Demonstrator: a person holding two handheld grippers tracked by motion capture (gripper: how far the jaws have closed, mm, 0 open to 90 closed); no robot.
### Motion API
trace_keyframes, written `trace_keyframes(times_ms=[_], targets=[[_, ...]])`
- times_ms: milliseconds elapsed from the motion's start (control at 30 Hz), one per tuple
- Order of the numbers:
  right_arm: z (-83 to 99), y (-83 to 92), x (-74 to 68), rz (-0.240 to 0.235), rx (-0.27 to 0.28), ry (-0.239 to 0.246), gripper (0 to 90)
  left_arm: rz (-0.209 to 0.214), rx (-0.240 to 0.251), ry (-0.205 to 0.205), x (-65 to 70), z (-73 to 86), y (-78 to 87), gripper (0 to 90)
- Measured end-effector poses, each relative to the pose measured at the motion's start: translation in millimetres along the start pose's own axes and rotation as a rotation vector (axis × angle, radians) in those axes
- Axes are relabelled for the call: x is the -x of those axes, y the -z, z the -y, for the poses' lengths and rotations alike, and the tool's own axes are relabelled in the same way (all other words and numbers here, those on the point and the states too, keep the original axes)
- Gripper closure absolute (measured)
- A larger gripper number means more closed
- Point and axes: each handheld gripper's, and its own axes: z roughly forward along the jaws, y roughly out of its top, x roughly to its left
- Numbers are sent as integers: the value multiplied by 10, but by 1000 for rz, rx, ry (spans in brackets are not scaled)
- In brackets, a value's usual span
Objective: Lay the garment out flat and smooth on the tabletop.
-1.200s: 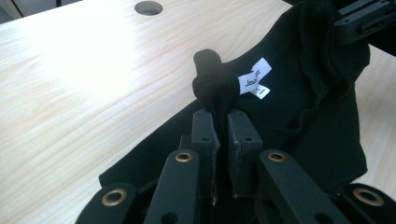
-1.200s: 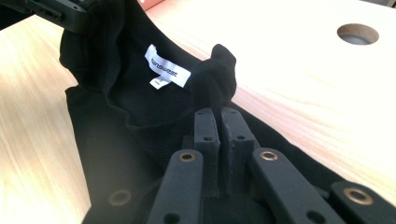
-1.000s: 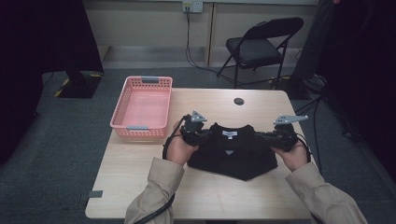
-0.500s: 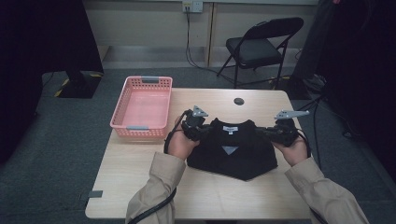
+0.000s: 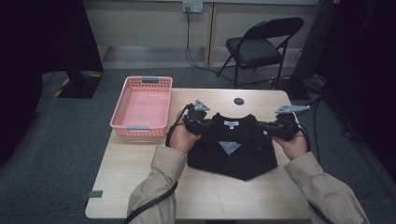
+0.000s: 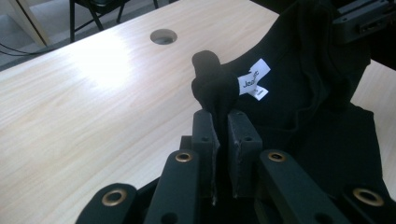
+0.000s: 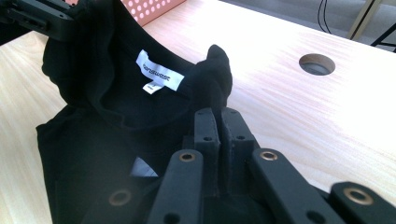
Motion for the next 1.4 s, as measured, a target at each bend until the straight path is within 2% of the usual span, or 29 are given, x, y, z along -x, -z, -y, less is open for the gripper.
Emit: trace_keyframes(times_ms=[233, 500, 667, 767, 833, 900, 933, 967, 1000, 1033, 1067, 1133, 1167, 1233, 1300, 1400], targets=[[-59, -43, 94, 1, 5, -15, 861, -2, -17, 9, -98, -68, -89, 832], [-119, -174, 236, 9, -1, -36, 861, -3, -22, 27, -223, -138, -193, 831], [-228, -266, 369, 28, 1, -57, 861, -18, -22, 22, -329, -273, -280, 831], [-337, -333, 453, 71, 3, -61, 865, -56, -14, 30, -415, -374, -348, 831], [-420, -412, 525, 101, 7, -92, 863, -91, 19, 41, -479, -444, -383, 828], [-500, -474, 564, 149, 25, -108, 846, -128, 27, 65, -547, -498, -416, 827], [-537, -496, 574, 175, 34, -112, 785, -160, 22, 65, -571, -514, -434, 809], [-572, -504, 572, 222, 48, -112, 673, -197, 37, 63, -591, -520, -451, 741], [-604, -499, 565, 274, 57, -116, 618, -217, 55, 56, -599, -520, -470, 603], [-629, -485, 563, 269, 68, -113, 618, -234, 60, 35, -587, -521, -479, 482], [-646, -466, 555, 258, 78, -108, 582, -251, 73, 4, -564, -523, -473, 426], [-660, -424, 522, 245, 83, -84, 417, -246, 92, -10, -519, -522, -466, 299], [-652, -405, 500, 239, 76, -66, 373, -238, 90, -14, -494, -519, -463, 255], [-618, -361, 457, 233, 72, -40, 302, -236, 94, -41, -440, -521, -445, 241], [-577, -318, 424, 209, 68, -41, 251, -216, 96, -24, -385, -512, -432, 184], [-517, -253, 350, 208, 62, -21, 199, -196, 77, -29, -319, -485, -417, 180]])
